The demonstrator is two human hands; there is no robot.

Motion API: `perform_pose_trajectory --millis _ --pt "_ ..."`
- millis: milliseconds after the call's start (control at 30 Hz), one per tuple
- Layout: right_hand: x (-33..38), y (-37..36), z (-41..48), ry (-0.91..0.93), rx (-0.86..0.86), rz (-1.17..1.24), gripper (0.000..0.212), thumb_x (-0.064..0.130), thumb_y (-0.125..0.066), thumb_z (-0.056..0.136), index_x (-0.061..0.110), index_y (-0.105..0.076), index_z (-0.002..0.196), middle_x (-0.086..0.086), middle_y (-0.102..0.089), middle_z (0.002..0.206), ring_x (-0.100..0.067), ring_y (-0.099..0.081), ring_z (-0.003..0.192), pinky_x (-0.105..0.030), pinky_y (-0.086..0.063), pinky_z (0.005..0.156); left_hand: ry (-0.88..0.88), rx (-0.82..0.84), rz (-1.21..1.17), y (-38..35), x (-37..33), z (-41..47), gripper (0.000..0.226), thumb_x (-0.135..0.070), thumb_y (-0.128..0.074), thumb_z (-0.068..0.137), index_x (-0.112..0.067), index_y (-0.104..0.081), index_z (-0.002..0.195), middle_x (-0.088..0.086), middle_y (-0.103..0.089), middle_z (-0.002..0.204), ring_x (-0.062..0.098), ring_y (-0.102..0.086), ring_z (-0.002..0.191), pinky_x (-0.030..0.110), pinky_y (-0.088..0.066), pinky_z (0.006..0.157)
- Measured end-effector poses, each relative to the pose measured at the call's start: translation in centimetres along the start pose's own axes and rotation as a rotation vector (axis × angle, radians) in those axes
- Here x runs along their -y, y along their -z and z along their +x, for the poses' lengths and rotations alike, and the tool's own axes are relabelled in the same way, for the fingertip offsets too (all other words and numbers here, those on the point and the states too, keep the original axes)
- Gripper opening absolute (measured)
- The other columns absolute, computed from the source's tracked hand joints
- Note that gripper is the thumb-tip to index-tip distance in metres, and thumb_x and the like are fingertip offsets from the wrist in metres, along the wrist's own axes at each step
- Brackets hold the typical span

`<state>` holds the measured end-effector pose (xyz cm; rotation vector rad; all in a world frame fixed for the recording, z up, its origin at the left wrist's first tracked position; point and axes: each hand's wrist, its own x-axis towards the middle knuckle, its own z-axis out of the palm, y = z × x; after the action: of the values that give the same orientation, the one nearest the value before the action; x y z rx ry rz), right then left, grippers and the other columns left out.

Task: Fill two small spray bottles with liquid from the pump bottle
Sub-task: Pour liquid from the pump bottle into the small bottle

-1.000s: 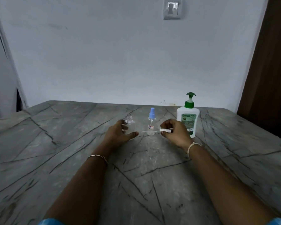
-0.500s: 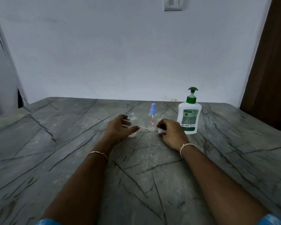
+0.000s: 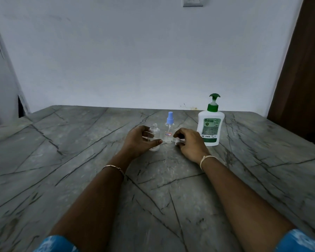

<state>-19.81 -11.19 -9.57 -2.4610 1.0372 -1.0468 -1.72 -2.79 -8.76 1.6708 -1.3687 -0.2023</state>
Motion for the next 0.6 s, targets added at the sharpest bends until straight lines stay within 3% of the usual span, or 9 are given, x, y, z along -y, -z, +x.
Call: perform_pose_trajectory --millis 100,200,333,467,533,600 --pt "0.2 0.2 0.0 -0.014 -0.017 0.031 0.028 -0.003 -0.064 0.082 0.01 -0.066 0.107 -0.008 -0.066 0.111 -0.02 -0.061 0.103 -0.017 -0.042 0.083 0.001 0.007 -0.031 -0.1 0.0 0.0 0.052 -0.033 -0.084 0.066 -0.016 -0.06 0.109 -0.005 -0.067 0.095 -0.002 -0.059 0.076 0.001 -0.042 0.057" --pt "0.6 0.7 0.2 -0.004 -0.082 0.081 0.024 -0.004 -0.059 0.086 0.011 -0.067 0.103 -0.005 -0.068 0.108 -0.017 -0.063 0.101 -0.023 -0.049 0.088 0.007 0.017 -0.047 -0.3 0.0 0.0 0.051 -0.035 -0.085 0.065 -0.019 -0.06 0.106 -0.007 -0.067 0.093 -0.002 -0.06 0.076 0.004 -0.044 0.057" --pt "1.2 2.3 0.4 -0.027 -0.266 0.165 0.013 0.008 -0.061 0.09 0.018 -0.067 0.095 0.002 -0.069 0.094 -0.014 -0.064 0.087 -0.032 -0.054 0.078 0.017 0.039 -0.063 -0.5 -0.1 0.2 0.052 -0.036 -0.086 0.063 -0.02 -0.06 0.106 -0.008 -0.069 0.092 0.003 -0.064 0.078 0.011 -0.047 0.063" --pt "1.1 4.1 0.2 -0.09 -0.527 0.194 0.013 0.015 -0.062 0.088 0.028 -0.064 0.09 0.012 -0.065 0.083 -0.01 -0.063 0.077 -0.03 -0.052 0.067 0.019 0.044 -0.088 -0.6 -0.3 0.0 0.052 -0.035 -0.086 0.063 -0.019 -0.06 0.106 -0.01 -0.068 0.089 0.004 -0.064 0.076 0.009 -0.046 0.06" --pt "0.9 4.9 0.3 -0.107 -0.666 0.177 0.017 0.015 -0.065 0.085 0.029 -0.062 0.095 0.014 -0.064 0.09 -0.011 -0.062 0.085 -0.031 -0.052 0.07 0.01 0.058 -0.095 -0.7 -0.4 -0.1 0.05 -0.033 -0.086 0.064 -0.02 -0.06 0.105 -0.009 -0.068 0.089 0.007 -0.065 0.078 0.012 -0.049 0.061" --pt "0.2 5.5 0.5 -0.12 -0.771 0.129 0.033 0.018 -0.07 0.08 0.027 -0.058 0.11 0.009 -0.062 0.108 -0.016 -0.056 0.102 -0.032 -0.049 0.08 0.0 0.065 -0.109 -1.0 -0.5 -0.2 0.049 -0.031 -0.087 0.064 -0.02 -0.06 0.104 -0.006 -0.069 0.091 0.013 -0.067 0.082 0.019 -0.052 0.066"
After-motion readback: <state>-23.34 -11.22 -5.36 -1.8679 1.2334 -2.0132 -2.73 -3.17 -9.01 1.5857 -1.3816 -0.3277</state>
